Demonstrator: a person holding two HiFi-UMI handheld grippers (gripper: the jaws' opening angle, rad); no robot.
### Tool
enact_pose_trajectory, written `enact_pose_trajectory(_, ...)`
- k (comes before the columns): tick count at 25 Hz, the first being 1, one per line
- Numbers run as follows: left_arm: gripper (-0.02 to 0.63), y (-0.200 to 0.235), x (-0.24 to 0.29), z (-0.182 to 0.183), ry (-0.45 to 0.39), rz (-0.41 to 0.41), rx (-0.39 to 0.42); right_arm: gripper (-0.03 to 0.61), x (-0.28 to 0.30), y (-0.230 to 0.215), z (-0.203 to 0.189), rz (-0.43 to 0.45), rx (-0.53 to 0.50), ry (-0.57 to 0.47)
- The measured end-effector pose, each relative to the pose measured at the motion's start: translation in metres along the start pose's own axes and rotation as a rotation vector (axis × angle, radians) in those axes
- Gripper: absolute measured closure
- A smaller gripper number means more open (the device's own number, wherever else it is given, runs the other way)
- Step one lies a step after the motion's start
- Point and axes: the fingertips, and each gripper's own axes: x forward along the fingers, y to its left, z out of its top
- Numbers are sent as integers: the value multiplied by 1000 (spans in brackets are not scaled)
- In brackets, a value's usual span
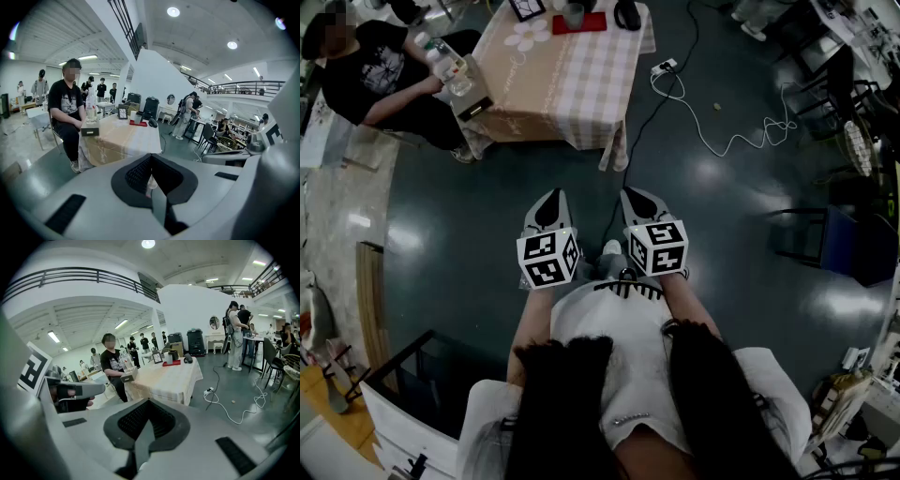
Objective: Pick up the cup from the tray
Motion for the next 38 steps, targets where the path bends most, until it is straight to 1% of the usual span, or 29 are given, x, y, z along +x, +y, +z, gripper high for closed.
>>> enact_pose_trajectory(7,608,-10,4,2,0,-10,8,574,-1,-4,4,2,10,-5)
enact_pose_trajectory(12,607,-15,7,2,9,-15,11,573,-2,-5,5,-3,-6,-7)
enact_pose_trajectory(14,608,-14,9,0,24,-2,14,572,-2,-7,6,-2,8,-11)
enact_pose_trajectory(16,607,-15,12,-2,42,17,22,572,-2,-9,7,19,45,-21)
enact_pose_trajectory(18,607,-18,14,1,40,14,25,572,-3,-11,9,37,61,-24)
enact_pose_trajectory(21,607,-28,15,6,26,1,33,572,-4,-20,8,25,39,-8)
enact_pose_trajectory(23,607,-34,18,9,25,1,44,572,-2,-27,8,19,42,-3)
enact_pose_trajectory(28,607,-42,26,4,48,31,49,571,-1,-34,14,47,22,-9)
enact_pose_trajectory(31,607,-48,29,6,43,37,63,571,1,-40,19,53,14,-17)
enact_pose_trajectory(38,607,-53,37,12,37,42,64,569,8,-41,31,70,-9,-26)
